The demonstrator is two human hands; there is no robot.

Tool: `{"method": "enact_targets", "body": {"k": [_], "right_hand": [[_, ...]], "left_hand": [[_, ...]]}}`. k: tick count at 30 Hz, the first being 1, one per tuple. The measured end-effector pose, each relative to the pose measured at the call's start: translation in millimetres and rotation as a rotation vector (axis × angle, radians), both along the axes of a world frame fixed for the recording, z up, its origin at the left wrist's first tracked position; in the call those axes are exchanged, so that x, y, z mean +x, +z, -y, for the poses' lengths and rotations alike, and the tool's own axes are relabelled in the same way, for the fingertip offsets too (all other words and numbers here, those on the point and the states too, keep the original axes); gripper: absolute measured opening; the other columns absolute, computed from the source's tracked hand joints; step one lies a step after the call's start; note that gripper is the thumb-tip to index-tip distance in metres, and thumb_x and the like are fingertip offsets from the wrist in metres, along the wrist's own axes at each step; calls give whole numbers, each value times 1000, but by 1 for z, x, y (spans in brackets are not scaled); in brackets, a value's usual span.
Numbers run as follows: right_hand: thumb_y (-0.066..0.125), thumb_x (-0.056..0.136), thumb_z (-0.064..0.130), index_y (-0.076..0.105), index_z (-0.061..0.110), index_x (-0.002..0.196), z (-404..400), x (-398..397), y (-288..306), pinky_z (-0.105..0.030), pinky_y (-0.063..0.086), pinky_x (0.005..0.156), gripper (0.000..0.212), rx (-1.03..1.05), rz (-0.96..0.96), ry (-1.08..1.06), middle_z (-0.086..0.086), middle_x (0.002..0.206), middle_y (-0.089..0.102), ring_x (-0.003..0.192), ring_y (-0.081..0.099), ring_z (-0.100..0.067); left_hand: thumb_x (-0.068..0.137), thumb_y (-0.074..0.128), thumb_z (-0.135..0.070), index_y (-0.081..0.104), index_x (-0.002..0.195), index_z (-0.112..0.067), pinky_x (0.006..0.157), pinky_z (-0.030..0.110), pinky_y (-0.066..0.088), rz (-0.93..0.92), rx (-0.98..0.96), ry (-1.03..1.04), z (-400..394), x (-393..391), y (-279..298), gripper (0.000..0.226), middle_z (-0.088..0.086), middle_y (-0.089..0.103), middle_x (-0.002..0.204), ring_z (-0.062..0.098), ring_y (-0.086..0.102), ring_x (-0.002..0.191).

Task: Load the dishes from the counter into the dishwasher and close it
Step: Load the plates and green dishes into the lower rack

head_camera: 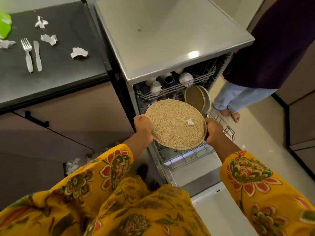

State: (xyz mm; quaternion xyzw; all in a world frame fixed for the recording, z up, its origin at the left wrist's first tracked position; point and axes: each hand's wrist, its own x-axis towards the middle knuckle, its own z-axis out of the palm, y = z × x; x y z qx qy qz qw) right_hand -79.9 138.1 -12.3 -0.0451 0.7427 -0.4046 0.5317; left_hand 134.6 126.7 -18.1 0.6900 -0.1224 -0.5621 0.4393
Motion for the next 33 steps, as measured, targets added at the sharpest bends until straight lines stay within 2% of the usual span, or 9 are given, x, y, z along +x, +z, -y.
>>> {"method": "enact_targets", "body": {"k": [3,6,9,13,17,21,25,29,33], "right_hand": [[55,87,7,59,5,90,-10,-4,-13,-32,49,59,5,79,46,78,-14,86,60,66,55,-23],[50,91,1,56,5,79,-17,-8,-29,-31,46,52,14,115,11,113,-12,79,57,63,53,-22],[45,92,-2,55,9,74,-21,-9,-44,-29,46,52,23,102,-29,142,-11,74,56,60,52,-19],[46,88,-11,58,7,83,-21,-10,-67,-23,45,51,22,98,-78,290,-9,70,58,55,50,-15],[50,86,-10,56,6,87,-10,-11,-87,-33,53,75,17,88,-79,310,-11,85,60,76,57,-20],[62,84,5,64,8,110,9,-15,-107,-33,51,88,26,88,-151,396,-7,111,65,92,60,-20],[49,89,4,53,10,131,39,-19,-117,-34,45,94,43,47,-457,828,-13,133,52,117,53,-30],[62,83,15,35,8,141,69,-24,-151,-38,37,103,64,57,-667,1234,-22,137,42,128,36,-37],[47,95,27,26,10,140,100,-23,-182,-44,41,97,53,108,-903,1381,-23,130,45,121,43,-39]], "left_hand": [[92,21,-2,49,108,-5,61,33,42,6,60,-23,1,1,-15,33,8,45,89,20,44,75],[93,25,0,49,120,-2,60,33,41,-15,89,-65,2,0,-24,36,11,47,95,19,45,72],[94,27,3,50,110,-7,63,34,48,-55,102,-95,8,-5,-31,29,16,53,108,28,55,87],[96,27,2,50,91,-10,64,36,48,-110,129,-107,23,-17,-45,26,16,56,104,31,56,98],[98,29,0,46,127,-8,73,42,50,-158,173,-87,46,-33,-60,34,14,56,123,31,56,107],[99,33,0,46,120,-16,86,47,47,-243,220,-59,74,-50,-76,29,9,53,124,30,54,110],[98,35,1,45,120,-21,90,50,46,-251,227,-82,108,-67,-95,33,11,49,122,33,53,110],[97,33,2,41,135,-15,90,47,44,-234,208,-131,139,-82,-118,43,17,47,139,34,52,119],[99,35,-2,46,127,-12,93,40,43,-279,189,-198,166,-101,-130,31,18,46,139,32,47,127]]}}
